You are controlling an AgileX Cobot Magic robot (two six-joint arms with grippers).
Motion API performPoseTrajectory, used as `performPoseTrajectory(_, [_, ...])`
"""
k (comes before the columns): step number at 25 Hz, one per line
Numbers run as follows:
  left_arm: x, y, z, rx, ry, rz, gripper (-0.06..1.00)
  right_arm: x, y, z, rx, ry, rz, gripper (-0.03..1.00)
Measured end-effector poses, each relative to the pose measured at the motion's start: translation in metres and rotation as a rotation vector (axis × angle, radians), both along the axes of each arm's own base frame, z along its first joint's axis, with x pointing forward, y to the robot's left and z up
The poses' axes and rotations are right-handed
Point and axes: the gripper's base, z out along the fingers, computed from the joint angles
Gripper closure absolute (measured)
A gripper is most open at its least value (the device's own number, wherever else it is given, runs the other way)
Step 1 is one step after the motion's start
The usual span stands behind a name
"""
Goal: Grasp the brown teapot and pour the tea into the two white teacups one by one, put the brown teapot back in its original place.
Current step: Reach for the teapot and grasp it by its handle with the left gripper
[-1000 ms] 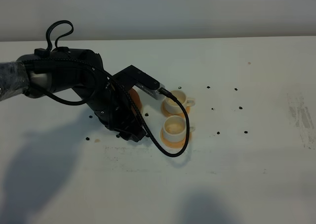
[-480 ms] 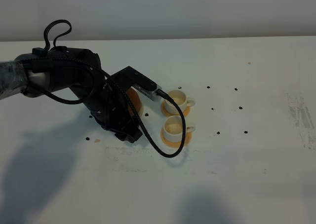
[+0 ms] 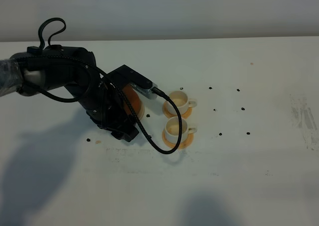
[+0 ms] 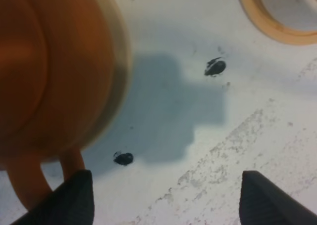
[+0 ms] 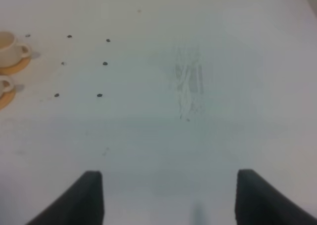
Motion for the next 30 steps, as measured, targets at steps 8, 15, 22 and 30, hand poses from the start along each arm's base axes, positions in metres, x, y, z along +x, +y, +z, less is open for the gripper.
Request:
performPoseTrajectory(8, [0.002, 0.006, 0.000, 0.009, -0.002, -0.011, 0.35, 0.000, 0.000, 0.000, 0.000, 0.000, 0.000, 0.42])
performPoseTrajectory(15, [0.003, 0.008, 0.000, 0.017, -0.005, -0.025, 0.35, 0.000, 0.000, 0.000, 0.000, 0.000, 0.000, 0.42])
performPoseTrajectory(22, [0.002, 0.007, 0.002, 0.027, -0.016, -0.075, 0.35, 0.000, 0.000, 0.000, 0.000, 0.000, 0.000, 0.42])
performPoseTrajectory(30, [-0.007, 0.000, 0.036, 0.003, -0.095, -0.120, 0.35, 0.000, 0.000, 0.000, 0.000, 0.000, 0.000, 0.42])
